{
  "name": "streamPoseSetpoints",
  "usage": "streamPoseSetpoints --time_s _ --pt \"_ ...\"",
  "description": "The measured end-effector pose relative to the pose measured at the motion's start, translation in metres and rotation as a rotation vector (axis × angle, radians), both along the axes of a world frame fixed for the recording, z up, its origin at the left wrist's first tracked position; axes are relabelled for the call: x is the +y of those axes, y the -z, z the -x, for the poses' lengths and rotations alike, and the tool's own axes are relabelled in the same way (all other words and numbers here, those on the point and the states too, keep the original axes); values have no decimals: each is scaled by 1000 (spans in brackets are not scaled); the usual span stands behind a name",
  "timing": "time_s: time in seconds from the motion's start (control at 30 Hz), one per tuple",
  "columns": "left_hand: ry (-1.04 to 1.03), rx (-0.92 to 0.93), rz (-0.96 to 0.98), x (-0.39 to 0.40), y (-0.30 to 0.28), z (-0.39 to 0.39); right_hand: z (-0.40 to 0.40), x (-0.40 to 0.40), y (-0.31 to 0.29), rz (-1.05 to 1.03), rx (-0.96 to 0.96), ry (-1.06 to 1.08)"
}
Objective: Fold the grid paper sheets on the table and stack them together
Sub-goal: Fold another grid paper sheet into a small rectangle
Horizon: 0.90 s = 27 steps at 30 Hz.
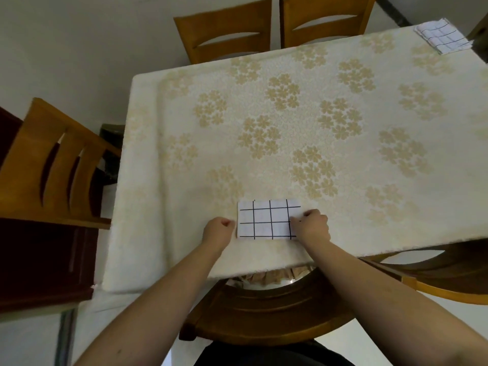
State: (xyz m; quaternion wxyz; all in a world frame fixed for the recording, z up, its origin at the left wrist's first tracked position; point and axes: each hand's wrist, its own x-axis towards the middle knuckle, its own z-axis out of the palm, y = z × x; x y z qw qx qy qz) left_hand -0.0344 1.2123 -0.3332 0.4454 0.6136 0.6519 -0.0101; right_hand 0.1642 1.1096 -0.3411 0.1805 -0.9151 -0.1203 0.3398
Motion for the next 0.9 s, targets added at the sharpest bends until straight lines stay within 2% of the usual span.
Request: streamPoseSetpoints --time_s 0.1,0.27,0.63,0.8,0.9 --pt "-130 -69 103 3 2 -6 2 1 2 27 -17 -16" --pt "-64 -40 170 6 -2 -22 1 3 3 66 -24 -29" --pt "-29 83 5 -5 11 -32 -9 -7 6 -114 36 38" --pt "24 102 -85 -6 10 -33 -14 -7 5 -100 75 28" --pt "7 67 -73 -4 12 -35 -16 -6 2 -69 80 -7"
